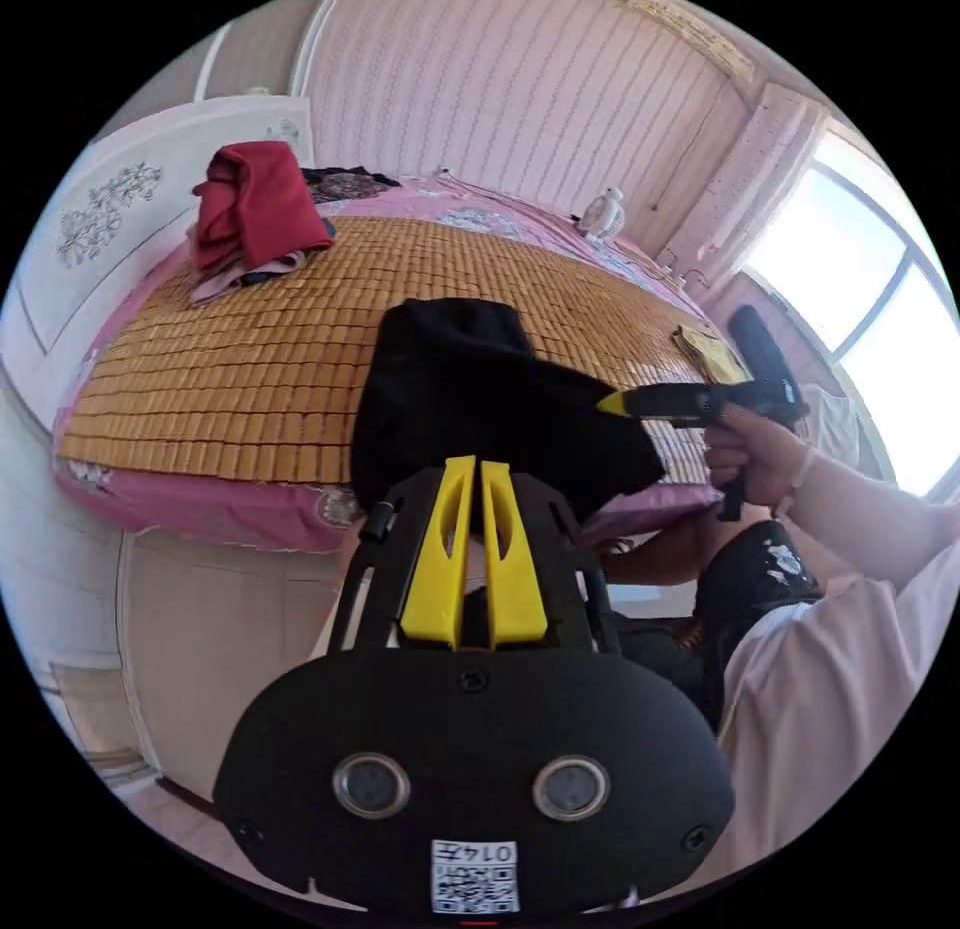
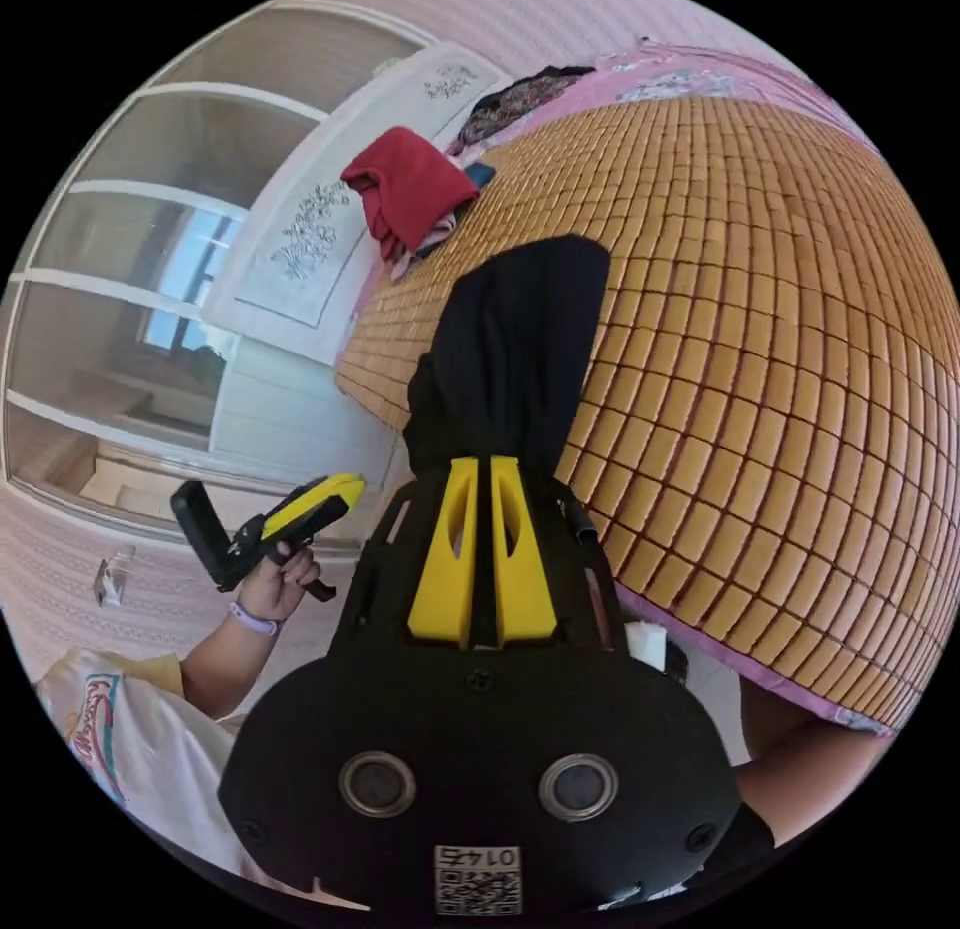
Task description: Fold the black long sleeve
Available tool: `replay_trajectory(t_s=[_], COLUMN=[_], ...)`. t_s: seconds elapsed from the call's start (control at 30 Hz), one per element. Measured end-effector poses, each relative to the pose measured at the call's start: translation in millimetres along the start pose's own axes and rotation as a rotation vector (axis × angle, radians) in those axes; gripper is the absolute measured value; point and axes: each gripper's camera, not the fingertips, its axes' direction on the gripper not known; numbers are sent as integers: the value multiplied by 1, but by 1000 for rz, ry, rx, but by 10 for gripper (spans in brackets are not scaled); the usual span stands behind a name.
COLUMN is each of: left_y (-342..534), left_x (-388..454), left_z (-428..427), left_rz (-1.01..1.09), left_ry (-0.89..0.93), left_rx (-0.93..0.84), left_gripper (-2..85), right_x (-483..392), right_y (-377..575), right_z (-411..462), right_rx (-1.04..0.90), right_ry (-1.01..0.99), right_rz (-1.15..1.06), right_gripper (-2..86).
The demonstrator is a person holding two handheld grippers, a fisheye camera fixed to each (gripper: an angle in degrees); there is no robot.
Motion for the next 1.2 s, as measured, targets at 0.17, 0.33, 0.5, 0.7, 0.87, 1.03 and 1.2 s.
replay_trajectory(t_s=[0.17, 0.33, 0.5, 0.7, 0.87, 1.03, 1.2], left_y=[-18, -62, -80, -108, -146, -133, -107], left_x=[-69, -56, -19, -17, 11, 16, 4], left_z=[11, 84, 119, 101, 90, 125, 116], left_rz=[-259, -158, 71, 77, 55, -16, -58], left_ry=[-41, -76, -192, -104, 91, -8, -26], left_rx=[97, -176, -347, -282, -88, -212, -200], left_gripper=[78, 77, 9, -7, 17, 36, 49], right_x=[37, 59, 77, 70, 78, 91, 64], right_y=[30, 70, 104, 102, 99, 127, 132], right_z=[-86, -110, -101, -136, -178, -193, -163], right_rx=[230, 218, 159, 263, 353, 307, 183], right_ry=[3, 169, 153, 134, 272, 410, 495], right_rz=[102, 172, 249, 187, 233, 331, 156], right_gripper=[11, 8, 5, 6, 13, 39, 73])
